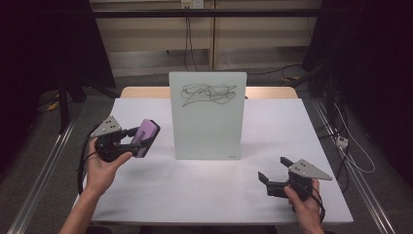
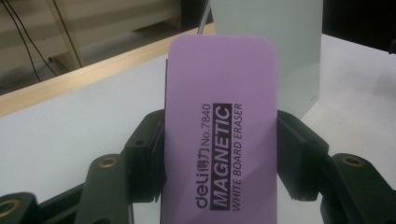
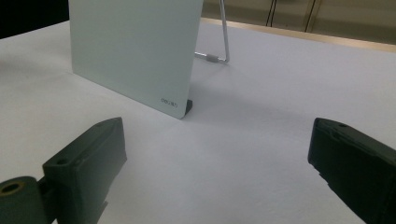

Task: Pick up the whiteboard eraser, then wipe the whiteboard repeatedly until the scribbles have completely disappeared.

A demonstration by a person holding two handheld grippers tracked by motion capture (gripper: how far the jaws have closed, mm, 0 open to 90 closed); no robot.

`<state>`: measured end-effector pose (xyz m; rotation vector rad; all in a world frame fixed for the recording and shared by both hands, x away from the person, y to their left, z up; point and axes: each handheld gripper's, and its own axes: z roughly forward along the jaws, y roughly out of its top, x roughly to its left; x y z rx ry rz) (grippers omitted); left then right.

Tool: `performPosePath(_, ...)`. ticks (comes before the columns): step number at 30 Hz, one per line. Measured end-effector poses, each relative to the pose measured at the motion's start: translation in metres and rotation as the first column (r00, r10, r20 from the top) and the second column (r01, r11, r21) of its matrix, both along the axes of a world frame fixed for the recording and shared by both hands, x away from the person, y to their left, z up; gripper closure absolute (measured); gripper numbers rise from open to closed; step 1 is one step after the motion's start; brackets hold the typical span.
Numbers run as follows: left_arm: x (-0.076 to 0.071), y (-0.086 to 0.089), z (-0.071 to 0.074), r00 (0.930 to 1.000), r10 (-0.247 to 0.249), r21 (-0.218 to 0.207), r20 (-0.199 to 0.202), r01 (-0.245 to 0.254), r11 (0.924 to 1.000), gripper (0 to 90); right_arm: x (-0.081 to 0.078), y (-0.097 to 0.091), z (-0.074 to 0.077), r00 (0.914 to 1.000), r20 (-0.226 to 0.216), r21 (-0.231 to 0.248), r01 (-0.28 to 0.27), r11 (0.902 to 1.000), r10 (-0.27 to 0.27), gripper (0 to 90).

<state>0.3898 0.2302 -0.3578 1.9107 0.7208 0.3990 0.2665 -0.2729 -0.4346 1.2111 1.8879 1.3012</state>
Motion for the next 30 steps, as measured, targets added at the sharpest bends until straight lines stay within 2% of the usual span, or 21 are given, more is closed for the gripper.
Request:
performPosePath(3,-0.003,0.000,0.002,0.9996,0.015,-0.032,0.023,-0.014,0.9994,41.1,0.000,0.000,0.000,1.0000,-0.001,-0.002,-0.002,1.0000,0.002,4.0)
performPosePath(5,-0.003,0.002,0.003,0.9997,0.012,-0.083,0.019,-0.010,0.9965,41.1,0.000,0.001,0.000,1.0000,-0.001,-0.004,-0.001,1.0000,0.001,4.0)
performPosePath(10,-0.006,0.004,0.006,0.9971,0.046,-0.095,0.061,-0.040,0.9947,41.2,0.000,0.001,0.000,1.0000,0.001,-0.008,-0.002,1.0000,0.002,4.0)
performPosePath(18,-0.011,0.000,0.008,0.9958,0.029,-0.102,0.087,-0.020,0.9946,41.1,0.002,0.001,0.000,1.0000,-0.003,0.000,0.003,1.0000,-0.003,4.0)
performPosePath(22,-0.016,-0.004,0.010,0.9962,0.022,-0.120,0.085,-0.012,0.9927,41.1,0.004,0.003,0.000,1.0000,-0.003,-0.001,0.002,1.0000,-0.002,4.0)
performPosePath(27,-0.022,-0.015,0.016,0.9956,0.004,-0.131,0.094,0.008,0.9914,41.1,0.002,0.003,0.000,0.9997,0.005,-0.011,-0.022,0.9997,0.022,4.0)
performPosePath(30,-0.025,-0.022,0.017,0.9949,-0.010,-0.126,0.100,0.022,0.9918,41.1,0.000,0.002,0.001,0.9998,0.008,-0.003,-0.018,0.9998,0.018,4.0)
